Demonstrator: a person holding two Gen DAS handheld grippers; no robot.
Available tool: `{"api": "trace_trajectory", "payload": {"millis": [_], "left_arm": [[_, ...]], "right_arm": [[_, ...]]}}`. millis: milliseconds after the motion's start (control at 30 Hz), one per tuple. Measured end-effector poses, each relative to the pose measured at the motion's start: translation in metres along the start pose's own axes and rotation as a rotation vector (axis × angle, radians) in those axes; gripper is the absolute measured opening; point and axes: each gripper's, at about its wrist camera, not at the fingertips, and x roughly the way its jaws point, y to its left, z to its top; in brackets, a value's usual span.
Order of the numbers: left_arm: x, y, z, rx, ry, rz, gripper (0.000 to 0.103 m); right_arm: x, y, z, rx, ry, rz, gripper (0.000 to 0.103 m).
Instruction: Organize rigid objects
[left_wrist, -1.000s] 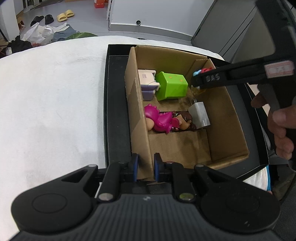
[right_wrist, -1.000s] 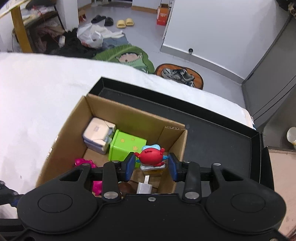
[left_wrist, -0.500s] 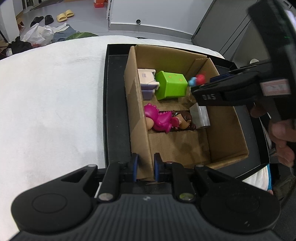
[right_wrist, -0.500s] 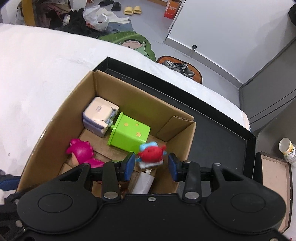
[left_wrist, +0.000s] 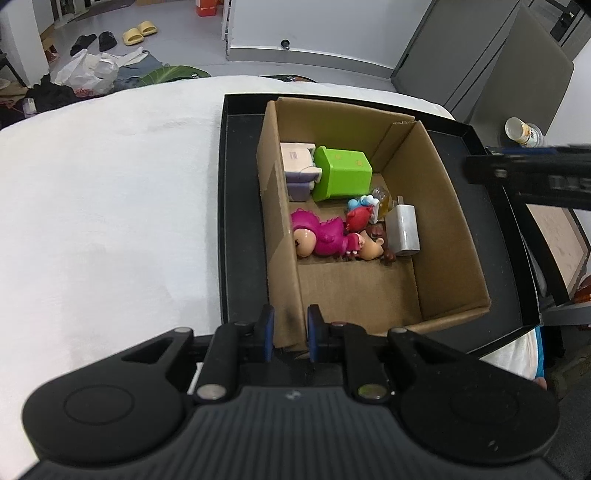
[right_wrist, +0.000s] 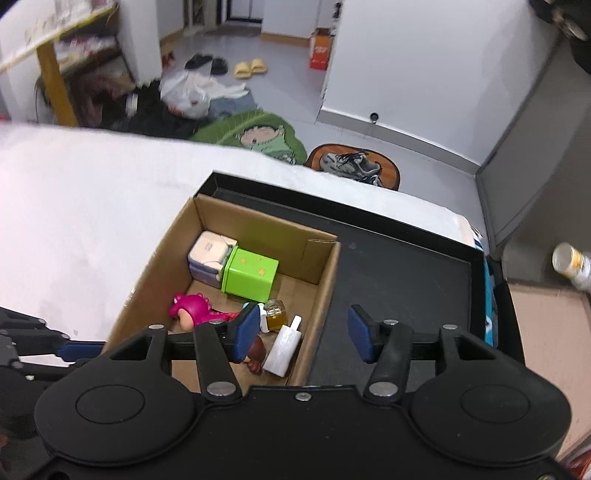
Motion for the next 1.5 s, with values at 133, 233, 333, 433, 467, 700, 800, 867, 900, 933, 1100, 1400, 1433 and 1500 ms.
{"api": "trace_trajectory", "payload": {"millis": [133, 233, 333, 433, 467, 700, 800, 867, 900, 933, 1100, 1400, 1433, 1500], "left_arm": [[-0.014, -0.004, -0.001, 0.01, -0.012, -0.002, 0.016], [-0.028, -0.007, -0.003, 0.011, -0.033, 0.002, 0.017], [-0.042, -0.012, -0.006, 0.014, -0.057, 0.002, 0.022], [-0.06, -0.019, -0.01, 0.031, -0.079, -0.001, 0.03], [-0.065, -0.022, -0.011, 0.034, -0.086, -0.004, 0.034], [-0.105, -0.041, -0.027, 0.046, -0.164, -0.04, 0.07], [-0.122, -0.049, -0.034, 0.049, -0.198, -0.057, 0.077], [-0.134, -0.056, -0.04, 0.064, -0.218, -0.058, 0.079], [-0.138, -0.06, -0.043, 0.073, -0.224, -0.06, 0.08], [-0.143, -0.064, -0.046, 0.079, -0.232, -0.067, 0.081], [-0.167, -0.084, -0.061, 0.117, -0.277, -0.047, 0.086], [-0.221, -0.109, -0.077, 0.138, -0.38, -0.062, 0.097], [-0.223, -0.11, -0.078, 0.138, -0.382, -0.064, 0.097], [-0.228, -0.113, -0.082, 0.128, -0.39, -0.068, 0.098]], "right_arm": [[-0.022, -0.015, -0.009, 0.073, -0.026, 0.023, 0.061], [-0.036, -0.024, -0.017, 0.118, -0.048, 0.035, 0.068], [-0.051, -0.032, -0.027, 0.156, -0.076, 0.039, 0.072], [-0.067, -0.039, -0.039, 0.209, -0.107, 0.055, 0.079], [-0.073, -0.041, -0.043, 0.222, -0.12, 0.052, 0.081], [-0.111, -0.055, -0.071, 0.321, -0.19, 0.062, 0.098], [-0.129, -0.061, -0.082, 0.364, -0.224, 0.049, 0.103], [-0.139, -0.063, -0.089, 0.383, -0.245, 0.047, 0.103], [-0.143, -0.063, -0.092, 0.39, -0.253, 0.05, 0.103], [-0.147, -0.064, -0.095, 0.398, -0.26, 0.056, 0.103], [-0.163, -0.062, -0.109, 0.412, -0.275, 0.063, 0.103], [-0.198, -0.062, -0.135, 0.437, -0.324, 0.057, 0.103], [-0.201, -0.061, -0.137, 0.434, -0.328, 0.054, 0.103], [-0.207, -0.06, -0.143, 0.427, -0.332, 0.047, 0.103]]}}
